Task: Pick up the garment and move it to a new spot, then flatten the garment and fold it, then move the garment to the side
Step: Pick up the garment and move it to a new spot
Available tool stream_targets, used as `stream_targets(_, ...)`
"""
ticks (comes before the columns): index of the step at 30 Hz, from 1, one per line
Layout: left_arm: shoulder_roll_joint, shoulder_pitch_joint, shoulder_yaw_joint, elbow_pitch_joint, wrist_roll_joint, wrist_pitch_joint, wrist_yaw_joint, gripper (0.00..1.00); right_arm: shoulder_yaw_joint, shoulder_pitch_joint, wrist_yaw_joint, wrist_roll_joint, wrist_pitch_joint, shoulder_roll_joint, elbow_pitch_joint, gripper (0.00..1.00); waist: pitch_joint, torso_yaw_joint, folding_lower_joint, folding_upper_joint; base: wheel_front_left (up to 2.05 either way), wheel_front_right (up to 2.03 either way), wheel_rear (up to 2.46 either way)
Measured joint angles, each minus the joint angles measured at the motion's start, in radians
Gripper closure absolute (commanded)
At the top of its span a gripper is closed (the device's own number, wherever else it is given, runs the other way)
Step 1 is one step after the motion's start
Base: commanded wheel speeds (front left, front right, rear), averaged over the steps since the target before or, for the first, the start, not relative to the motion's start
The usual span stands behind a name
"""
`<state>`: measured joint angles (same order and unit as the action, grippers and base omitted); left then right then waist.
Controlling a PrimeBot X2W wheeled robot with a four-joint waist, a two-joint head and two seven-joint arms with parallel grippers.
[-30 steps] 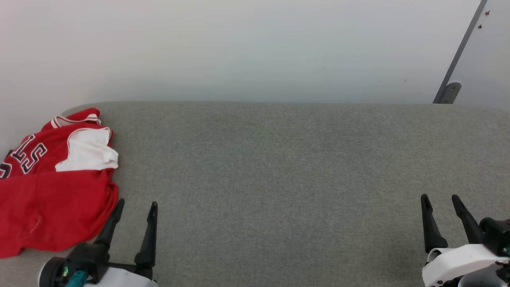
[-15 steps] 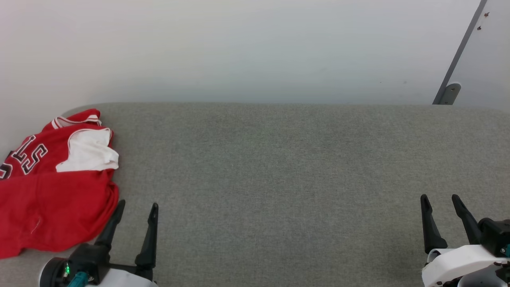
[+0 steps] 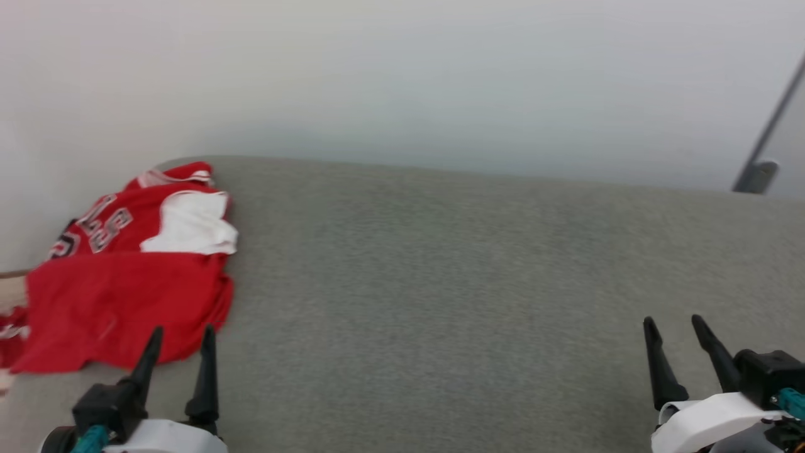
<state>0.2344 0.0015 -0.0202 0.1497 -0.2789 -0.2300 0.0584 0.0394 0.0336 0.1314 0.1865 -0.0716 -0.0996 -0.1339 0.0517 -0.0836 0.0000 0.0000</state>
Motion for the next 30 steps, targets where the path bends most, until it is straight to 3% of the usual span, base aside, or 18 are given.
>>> stream_targets(20, 0.026, 0.091, -0.085, -0.094, -0.076, 0.094, -0.060, 0.00, -0.103, 0.004, 0.000, 0.054, -0.009, 0.003, -0.052, 0.00, 0.074, -0.290, 0.0000, 0.0000, 0.00, 0.00, 0.00)
stream_targets(25, 0.023, 0.102, -0.091, -0.107, -0.100, 0.109, -0.067, 0.00, -0.109, 0.022, 0.000, 0.054, -0.017, 0.003, -0.067, 0.00, 0.079, -0.329, 0.0000, 0.0000, 0.00, 0.00, 0.00)
stream_targets(30, 0.033, 0.081, -0.084, -0.093, -0.135, 0.159, -0.040, 0.00, -0.101, 0.017, 0.000, 0.057, -0.022, 0.003, -0.078, 0.00, 0.083, -0.328, 0.0000, 0.0000, 0.00, 0.00, 0.00)
